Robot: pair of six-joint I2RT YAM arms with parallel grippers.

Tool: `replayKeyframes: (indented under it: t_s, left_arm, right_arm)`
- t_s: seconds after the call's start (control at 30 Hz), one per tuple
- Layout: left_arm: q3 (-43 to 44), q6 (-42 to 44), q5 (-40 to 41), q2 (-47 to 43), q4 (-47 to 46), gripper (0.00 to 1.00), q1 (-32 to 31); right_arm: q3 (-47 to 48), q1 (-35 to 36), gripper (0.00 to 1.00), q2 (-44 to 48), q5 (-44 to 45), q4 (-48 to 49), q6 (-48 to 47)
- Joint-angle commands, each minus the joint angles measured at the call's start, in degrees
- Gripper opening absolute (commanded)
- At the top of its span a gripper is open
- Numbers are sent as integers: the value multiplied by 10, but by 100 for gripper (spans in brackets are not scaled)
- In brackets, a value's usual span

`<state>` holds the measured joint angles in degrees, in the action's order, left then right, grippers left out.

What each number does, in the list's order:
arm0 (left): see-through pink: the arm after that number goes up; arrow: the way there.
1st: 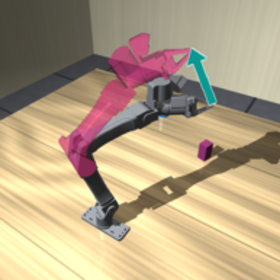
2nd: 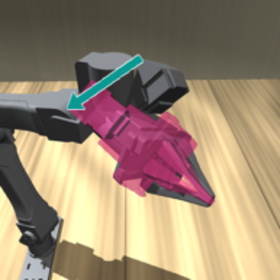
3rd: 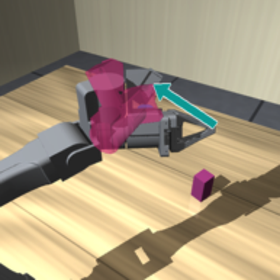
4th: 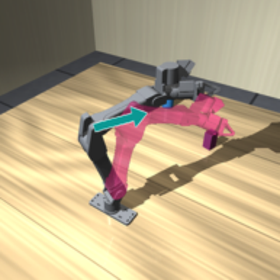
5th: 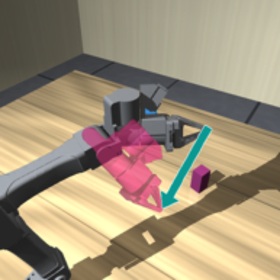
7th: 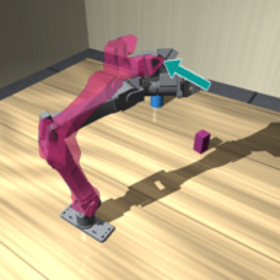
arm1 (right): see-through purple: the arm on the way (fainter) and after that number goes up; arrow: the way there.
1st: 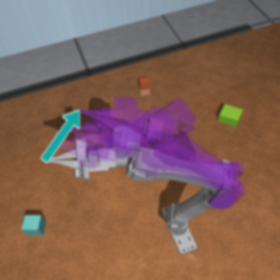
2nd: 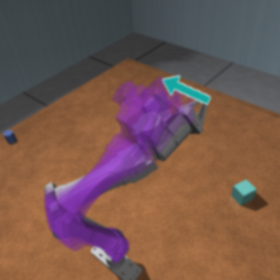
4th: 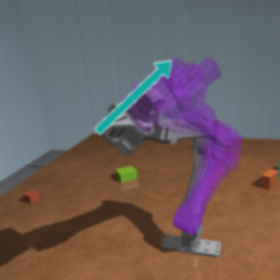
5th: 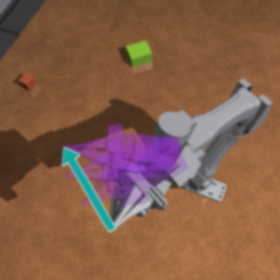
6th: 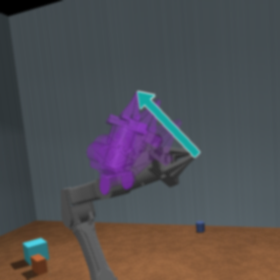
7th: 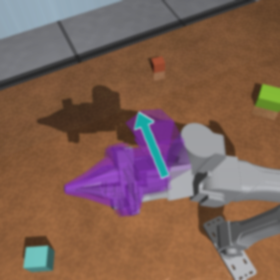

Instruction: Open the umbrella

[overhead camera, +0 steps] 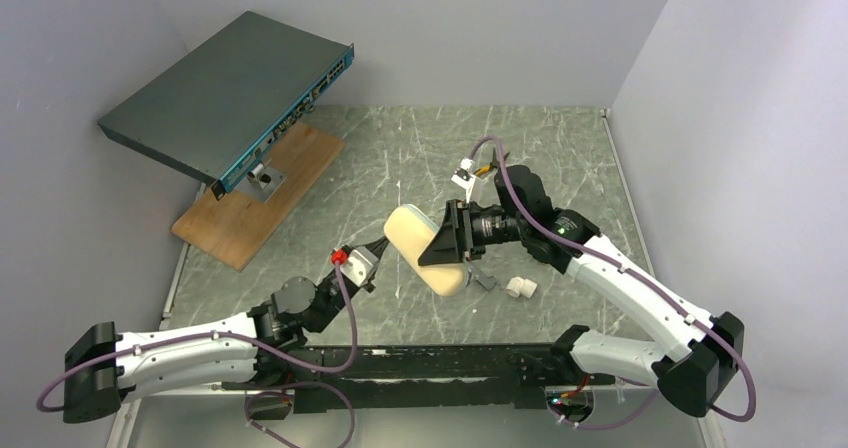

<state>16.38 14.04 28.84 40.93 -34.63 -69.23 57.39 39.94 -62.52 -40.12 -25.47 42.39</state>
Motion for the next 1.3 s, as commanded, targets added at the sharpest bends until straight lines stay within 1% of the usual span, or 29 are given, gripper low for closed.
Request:
replayKeyframes:
  t_s: [0.0,0.17,0.4,0.5,0.63,0.93,1.07,1.27]
  left_arm:
    - [-2,16,41,-14,4,0,38]
    - [12,36,33,-11,19,0,54]
    - [39,66,36,-21,64,0,55]
    - [51,98,27,-35,87,0,55]
    - [71,151,-3,-52,138,0,55]
    - [119,233,-23,-71,242,0,55]
    - [144,265,-67,-75,301,0,55]
    - [157,308,-61,-67,313,0,63]
  right_arm:
    - [-2,-8,0,43,-10,7,-5]
    - [-2,-8,0,51,-9,-8,-13]
    - [1,-9,0,52,-25,-29,-30]
    - [5,-8,0,49,-37,-46,-45]
    - [5,-9,0,41,-55,-59,-60]
    - [-3,-7,0,24,-61,-73,-84]
    - [-4,-4,0,14,-64,-78,-94]
    - [-1,9,0,-5,-61,-84,-106]
